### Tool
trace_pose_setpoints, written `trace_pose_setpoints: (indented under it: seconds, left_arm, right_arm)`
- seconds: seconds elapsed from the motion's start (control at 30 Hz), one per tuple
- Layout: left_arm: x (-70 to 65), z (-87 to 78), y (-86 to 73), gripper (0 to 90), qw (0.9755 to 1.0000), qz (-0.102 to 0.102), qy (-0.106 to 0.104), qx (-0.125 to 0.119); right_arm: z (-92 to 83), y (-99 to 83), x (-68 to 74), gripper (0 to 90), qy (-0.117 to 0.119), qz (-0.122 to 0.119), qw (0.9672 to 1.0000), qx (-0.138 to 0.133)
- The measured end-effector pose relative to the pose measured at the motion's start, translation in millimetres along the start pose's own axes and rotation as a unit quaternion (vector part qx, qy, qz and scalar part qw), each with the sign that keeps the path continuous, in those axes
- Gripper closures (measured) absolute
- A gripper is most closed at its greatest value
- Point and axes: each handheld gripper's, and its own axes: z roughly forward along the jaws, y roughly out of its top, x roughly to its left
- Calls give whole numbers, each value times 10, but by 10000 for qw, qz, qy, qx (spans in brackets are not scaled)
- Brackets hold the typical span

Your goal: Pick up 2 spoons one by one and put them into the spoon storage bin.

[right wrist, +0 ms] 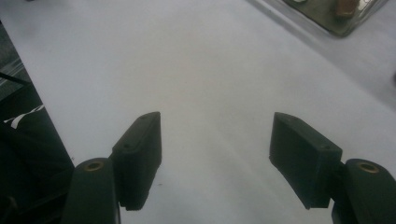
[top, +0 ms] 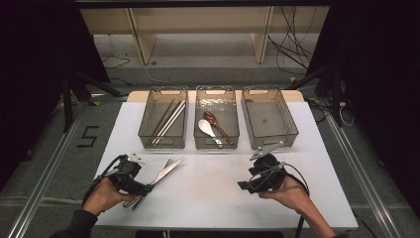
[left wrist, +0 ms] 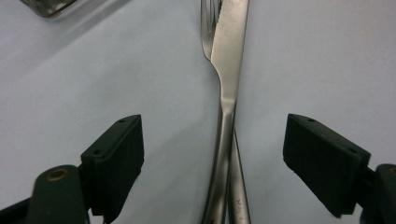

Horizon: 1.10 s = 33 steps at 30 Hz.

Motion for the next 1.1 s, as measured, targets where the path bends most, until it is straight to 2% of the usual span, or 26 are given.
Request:
trace_pose_setpoints:
  seconds: [0.2, 0.43, 0.47, 0.83, 0.9, 1.1]
  left_arm:
    - [6, 11, -5, 243, 9998, 128, -16, 129]
    - [43, -6, -18, 293, 9998, 122, 5, 125]
    - [45, -7, -21, 299, 9998, 130, 8, 139]
    - [55, 30, -28, 387, 9981, 328, -35, 512]
    - [46, 41, -28, 409, 9979, 359, 7, 546]
    - [49, 64, -44, 455, 9967, 438, -44, 680]
  right_arm:
    - [-25, -51, 23, 350, 0, -11, 10000, -11]
    - [-30, -99, 33, 350, 25, 69, 9999, 68]
    - [-28, -105, 28, 349, 13, 22, 10000, 48]
    - [-28, -144, 56, 346, 42, 15, 10000, 69]
    - [-27, -153, 49, 346, 50, 15, 10000, 70]
    - [-28, -166, 50, 346, 92, 32, 9999, 83]
